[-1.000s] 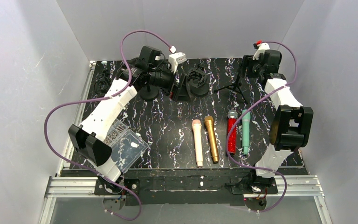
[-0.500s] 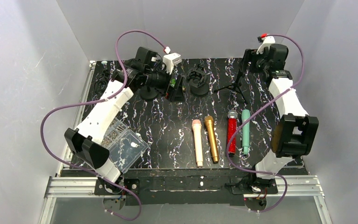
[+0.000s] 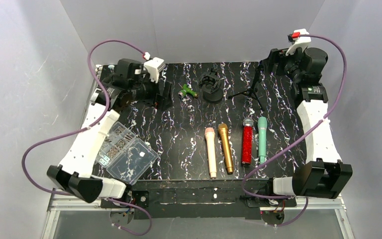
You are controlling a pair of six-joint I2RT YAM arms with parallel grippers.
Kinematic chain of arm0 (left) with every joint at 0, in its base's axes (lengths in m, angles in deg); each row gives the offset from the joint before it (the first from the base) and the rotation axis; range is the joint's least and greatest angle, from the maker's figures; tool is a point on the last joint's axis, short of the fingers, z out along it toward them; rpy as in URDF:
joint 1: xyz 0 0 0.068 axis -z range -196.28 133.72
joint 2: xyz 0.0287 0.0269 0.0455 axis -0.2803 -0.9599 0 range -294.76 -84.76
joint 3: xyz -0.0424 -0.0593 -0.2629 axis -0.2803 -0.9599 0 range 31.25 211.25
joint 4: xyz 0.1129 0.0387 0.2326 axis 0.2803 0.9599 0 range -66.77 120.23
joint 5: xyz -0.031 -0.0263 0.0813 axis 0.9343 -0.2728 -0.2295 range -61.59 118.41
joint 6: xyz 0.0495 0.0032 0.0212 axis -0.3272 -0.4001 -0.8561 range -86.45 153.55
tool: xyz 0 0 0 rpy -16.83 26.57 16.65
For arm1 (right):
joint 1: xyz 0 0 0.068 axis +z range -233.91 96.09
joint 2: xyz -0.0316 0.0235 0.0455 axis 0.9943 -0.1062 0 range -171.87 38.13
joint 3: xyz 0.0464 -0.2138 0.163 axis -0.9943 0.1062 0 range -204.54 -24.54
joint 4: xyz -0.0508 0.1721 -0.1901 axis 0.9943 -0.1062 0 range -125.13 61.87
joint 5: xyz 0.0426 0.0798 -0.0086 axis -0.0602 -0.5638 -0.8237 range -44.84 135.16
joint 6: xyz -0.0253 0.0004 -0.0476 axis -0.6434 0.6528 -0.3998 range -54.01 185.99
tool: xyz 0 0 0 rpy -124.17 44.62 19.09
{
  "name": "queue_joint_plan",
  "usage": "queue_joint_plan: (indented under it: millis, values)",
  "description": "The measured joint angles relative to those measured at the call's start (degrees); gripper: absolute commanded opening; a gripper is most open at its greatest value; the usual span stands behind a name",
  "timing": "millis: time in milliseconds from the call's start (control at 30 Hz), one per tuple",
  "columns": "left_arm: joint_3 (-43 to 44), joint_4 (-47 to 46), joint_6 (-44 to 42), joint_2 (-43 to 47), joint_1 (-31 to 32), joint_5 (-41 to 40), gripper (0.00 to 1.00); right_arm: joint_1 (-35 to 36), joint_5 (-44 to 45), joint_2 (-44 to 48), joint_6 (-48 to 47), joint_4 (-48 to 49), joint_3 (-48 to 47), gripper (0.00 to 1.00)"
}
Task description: Remove the microphone from the stand
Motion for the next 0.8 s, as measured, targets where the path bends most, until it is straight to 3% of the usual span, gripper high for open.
queue_joint_plan:
  millis: [400,800]
  values:
    - [-11.4,0.5,-3.4,14.0,-4.0,-15.6,0.99,0.0,-1.5,10.1,-0.4,0.2,12.2,0.90]
    - [-23.0,0.0,-6.1,24.5,-7.5,-23.7,0.99,0.0,-1.7,16.9,-0.6,-2.8,16.9,0.91]
